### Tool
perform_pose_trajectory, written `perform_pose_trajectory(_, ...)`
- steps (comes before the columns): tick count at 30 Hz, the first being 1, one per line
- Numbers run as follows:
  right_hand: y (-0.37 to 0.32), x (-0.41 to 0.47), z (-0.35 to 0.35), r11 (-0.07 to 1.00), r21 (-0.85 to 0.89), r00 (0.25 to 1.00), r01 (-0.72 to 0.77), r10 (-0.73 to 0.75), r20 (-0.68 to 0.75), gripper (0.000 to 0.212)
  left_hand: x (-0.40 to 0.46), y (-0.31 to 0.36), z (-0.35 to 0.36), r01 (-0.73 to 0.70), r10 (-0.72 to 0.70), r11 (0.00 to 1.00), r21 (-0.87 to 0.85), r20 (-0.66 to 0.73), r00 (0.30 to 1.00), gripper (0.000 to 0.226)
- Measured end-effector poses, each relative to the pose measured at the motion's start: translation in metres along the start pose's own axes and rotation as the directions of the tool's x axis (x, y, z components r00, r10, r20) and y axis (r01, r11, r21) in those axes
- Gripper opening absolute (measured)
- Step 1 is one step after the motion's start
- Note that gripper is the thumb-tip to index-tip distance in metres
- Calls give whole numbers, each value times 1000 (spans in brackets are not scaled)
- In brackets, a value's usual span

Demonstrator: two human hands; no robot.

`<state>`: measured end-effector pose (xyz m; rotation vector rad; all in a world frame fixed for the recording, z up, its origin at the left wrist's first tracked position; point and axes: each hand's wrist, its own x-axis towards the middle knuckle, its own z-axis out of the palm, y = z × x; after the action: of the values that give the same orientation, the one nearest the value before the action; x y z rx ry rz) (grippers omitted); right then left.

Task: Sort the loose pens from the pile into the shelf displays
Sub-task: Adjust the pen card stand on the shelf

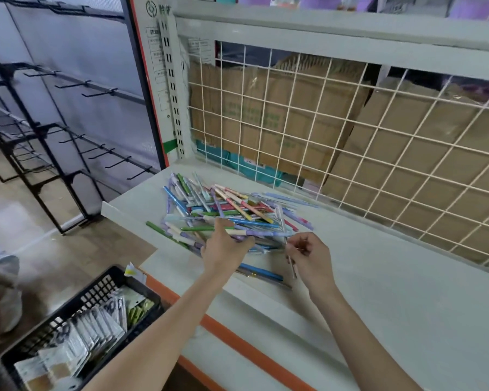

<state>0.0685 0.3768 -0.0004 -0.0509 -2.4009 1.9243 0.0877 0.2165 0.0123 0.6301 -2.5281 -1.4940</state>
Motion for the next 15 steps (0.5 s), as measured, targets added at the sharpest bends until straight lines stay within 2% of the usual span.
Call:
perform_pose_trajectory(3,-1,-2,0,1000,13,1000,8,-8,-13,27,-2,1,2,16,-14,980,-198,10,1000,42)
perform_pose_trajectory(6,-7,-5,0,999,50,1000,0,1,-30,23,-4,7,4,64,-42,944,-323,75,996,47)
perform_pose_trajectory(10,-13,-9,-2,996,85,999,6,-2,-50,19,-14,16,7,131,-38,892,-433,217,975,51)
perform_pose_trajectory(13,-16,-13,-6,995,95,998,2,4,-56,16,-20,23,10,150,26,848,-508,323,946,48)
perform_pose_trajectory(15,-19,-16,-9,994,109,998,5,2,-63,17,-20,25,13,134,80,861,-490,391,917,48)
